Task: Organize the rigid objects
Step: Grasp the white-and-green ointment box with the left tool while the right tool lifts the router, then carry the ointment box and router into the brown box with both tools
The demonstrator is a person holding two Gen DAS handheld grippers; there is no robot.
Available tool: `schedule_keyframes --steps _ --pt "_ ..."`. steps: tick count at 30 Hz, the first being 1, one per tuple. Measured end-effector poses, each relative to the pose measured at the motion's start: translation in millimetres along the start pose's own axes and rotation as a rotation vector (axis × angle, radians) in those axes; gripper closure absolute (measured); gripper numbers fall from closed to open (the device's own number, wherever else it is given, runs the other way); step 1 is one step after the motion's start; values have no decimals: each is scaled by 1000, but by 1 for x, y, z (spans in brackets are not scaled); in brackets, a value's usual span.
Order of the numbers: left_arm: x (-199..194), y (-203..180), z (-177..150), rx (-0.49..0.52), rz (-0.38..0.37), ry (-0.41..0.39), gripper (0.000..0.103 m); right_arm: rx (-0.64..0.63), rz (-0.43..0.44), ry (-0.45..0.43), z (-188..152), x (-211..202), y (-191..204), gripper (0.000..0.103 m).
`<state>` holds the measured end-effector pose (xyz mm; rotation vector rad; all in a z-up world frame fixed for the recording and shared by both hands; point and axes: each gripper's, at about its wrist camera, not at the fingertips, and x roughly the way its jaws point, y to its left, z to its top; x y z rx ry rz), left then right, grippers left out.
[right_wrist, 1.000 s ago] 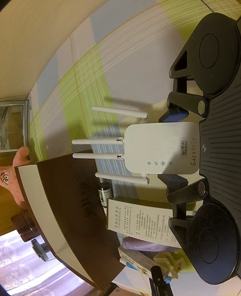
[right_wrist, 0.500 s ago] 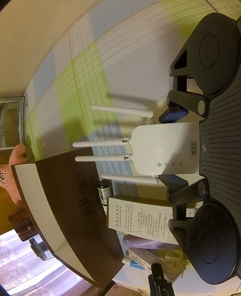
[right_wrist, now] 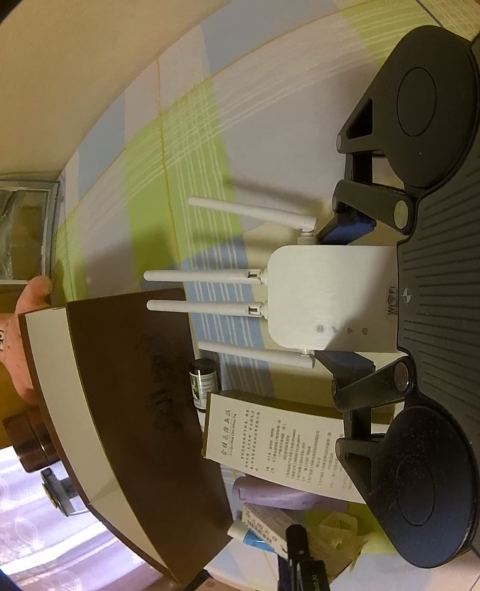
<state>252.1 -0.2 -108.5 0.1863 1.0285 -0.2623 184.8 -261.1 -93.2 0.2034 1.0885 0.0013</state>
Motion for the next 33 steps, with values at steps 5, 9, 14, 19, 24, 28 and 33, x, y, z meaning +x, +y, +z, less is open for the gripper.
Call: schedule_keyframes --steps 5,9,14,19,24,28,33 --pt "-10 -2 -3 -7 -5 -30 69 22 5 -26 -3 -9 -7 48" --pt "-22 -3 -4 -14 -16 -51 69 39 2 -51 0 -22 -12 48" --pt "-43 -6 -1 -17 -32 -101 69 42 19 -87 10 -41 -11 48" --pt "-63 -6 5 -23 -36 -151 69 8 56 -124 20 -59 1 48" --pt "-86 -4 18 -37 -34 -218 69 -39 111 -160 33 -70 19 48" --pt "-98 -2 31 -42 -31 -265 69 -73 158 -191 49 -75 34 48" --pt "-102 3 52 -60 -16 -311 69 -99 206 -229 74 -77 51 48"
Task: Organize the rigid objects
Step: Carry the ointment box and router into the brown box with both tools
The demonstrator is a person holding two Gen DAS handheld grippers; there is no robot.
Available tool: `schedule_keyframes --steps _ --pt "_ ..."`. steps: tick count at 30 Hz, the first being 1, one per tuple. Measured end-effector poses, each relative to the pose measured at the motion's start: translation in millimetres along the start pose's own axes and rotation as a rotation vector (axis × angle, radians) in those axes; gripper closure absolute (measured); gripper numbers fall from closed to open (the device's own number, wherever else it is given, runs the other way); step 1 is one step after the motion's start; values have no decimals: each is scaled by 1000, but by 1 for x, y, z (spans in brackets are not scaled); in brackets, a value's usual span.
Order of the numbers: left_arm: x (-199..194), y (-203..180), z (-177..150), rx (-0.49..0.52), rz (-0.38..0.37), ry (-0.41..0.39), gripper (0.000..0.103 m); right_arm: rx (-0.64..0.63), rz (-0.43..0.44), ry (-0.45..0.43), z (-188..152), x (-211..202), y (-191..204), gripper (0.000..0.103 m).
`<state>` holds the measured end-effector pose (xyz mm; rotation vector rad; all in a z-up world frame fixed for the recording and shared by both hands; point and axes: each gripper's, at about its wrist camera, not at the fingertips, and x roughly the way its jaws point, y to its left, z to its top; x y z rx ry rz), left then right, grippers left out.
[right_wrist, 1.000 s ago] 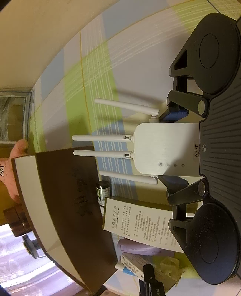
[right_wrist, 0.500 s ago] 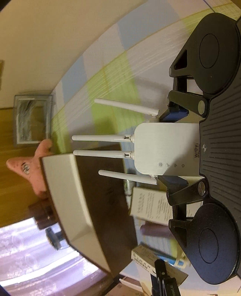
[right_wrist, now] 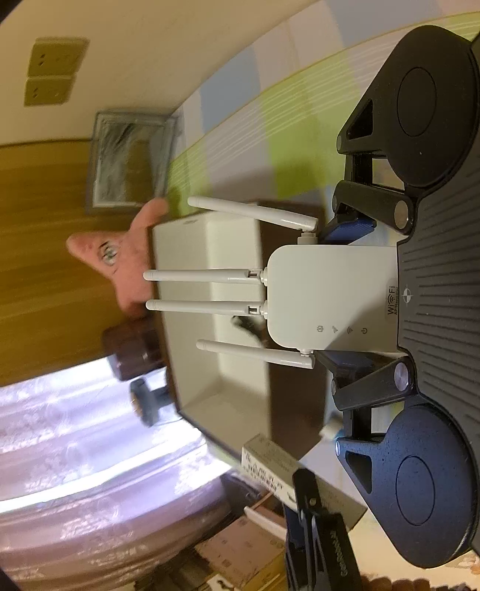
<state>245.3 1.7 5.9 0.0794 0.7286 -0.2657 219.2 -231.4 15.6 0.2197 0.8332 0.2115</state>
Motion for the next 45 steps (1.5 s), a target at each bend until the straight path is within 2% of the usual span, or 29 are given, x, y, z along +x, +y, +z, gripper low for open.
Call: schedule_keyframes --steps 6,12,20,33,45 --pt "13 4 26 -13 14 -31 69 -19 43 -22 32 17 7 48" --pt "38 7 52 -33 39 -44 69 -50 49 -45 65 42 9 48" --pt "90 13 79 -53 79 -26 69 -66 36 -6 95 94 4 48" --pt "174 16 76 -36 110 119 69 -70 -35 162 97 179 -11 48" --pt "202 16 76 -53 122 170 69 -54 -70 210 98 200 -23 47"
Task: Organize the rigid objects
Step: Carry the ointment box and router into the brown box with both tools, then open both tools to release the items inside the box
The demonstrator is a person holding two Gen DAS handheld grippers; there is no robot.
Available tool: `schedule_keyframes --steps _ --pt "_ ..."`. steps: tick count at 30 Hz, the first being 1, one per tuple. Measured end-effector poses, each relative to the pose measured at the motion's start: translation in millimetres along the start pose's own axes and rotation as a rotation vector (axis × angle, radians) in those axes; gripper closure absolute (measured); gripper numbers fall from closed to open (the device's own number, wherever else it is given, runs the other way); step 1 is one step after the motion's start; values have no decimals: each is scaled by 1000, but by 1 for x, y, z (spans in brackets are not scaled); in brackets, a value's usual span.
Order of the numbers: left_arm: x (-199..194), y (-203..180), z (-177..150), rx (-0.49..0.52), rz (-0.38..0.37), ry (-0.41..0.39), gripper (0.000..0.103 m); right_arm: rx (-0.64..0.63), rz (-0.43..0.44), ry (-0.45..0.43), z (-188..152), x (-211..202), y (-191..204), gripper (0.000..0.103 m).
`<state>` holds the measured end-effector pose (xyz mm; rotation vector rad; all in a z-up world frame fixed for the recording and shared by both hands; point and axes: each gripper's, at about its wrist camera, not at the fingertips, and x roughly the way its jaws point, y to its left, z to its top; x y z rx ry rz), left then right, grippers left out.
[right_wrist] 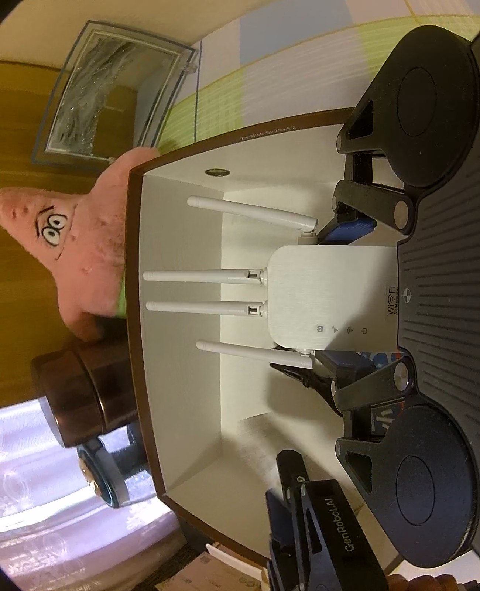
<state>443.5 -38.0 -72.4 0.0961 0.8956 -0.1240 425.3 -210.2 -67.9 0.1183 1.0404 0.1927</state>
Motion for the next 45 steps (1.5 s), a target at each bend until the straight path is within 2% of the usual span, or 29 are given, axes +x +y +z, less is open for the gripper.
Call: schedule_keyframes --steps 5,23,29,33,45 --pt "-1 -1 -2 12 -6 4 61 17 16 -36 0 -6 -3 47" --pt "-40 7 -9 0 -47 -36 50 4 31 -64 -17 -37 -3 42" --pt "-61 6 -12 4 -61 -71 42 -1 18 -97 -20 -52 -1 41" --pt "-78 8 -17 8 -69 -106 33 -3 18 -132 -24 -67 0 40" --pt "-125 15 -39 16 -86 -151 33 13 43 -202 -51 -114 0 40"
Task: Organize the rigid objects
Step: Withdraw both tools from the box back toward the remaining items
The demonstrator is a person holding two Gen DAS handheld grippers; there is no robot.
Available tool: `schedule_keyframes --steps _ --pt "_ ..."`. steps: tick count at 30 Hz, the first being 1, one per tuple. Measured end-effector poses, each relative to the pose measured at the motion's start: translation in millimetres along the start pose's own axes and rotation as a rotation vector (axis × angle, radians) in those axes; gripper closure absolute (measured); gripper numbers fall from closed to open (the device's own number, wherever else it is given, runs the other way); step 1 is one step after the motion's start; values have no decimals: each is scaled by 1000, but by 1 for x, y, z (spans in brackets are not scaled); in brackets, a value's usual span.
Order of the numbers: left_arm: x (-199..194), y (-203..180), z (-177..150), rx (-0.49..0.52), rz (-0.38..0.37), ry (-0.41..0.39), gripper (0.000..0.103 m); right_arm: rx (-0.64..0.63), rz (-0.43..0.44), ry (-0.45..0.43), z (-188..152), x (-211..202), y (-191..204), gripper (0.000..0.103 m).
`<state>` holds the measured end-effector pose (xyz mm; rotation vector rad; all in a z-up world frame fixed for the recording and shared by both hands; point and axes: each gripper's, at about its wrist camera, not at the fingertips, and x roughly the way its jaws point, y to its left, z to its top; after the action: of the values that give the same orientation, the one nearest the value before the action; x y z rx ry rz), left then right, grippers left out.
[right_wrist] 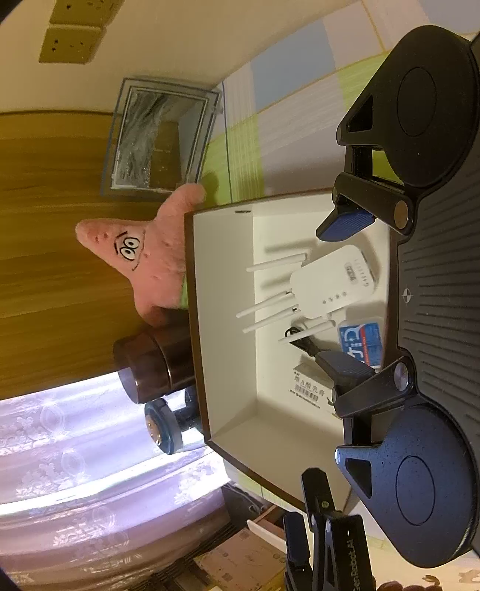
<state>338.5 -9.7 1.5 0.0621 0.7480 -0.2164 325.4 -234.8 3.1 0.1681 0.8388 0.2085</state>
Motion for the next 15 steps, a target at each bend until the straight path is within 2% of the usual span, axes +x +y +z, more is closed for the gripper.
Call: schedule_keyframes --steps 8,15 --pt "-35 3 -21 -2 15 6 33 36 34 -7 -20 -34 0 40" --pt "-64 12 -49 -44 17 20 33 35 54 30 -51 -54 7 40"
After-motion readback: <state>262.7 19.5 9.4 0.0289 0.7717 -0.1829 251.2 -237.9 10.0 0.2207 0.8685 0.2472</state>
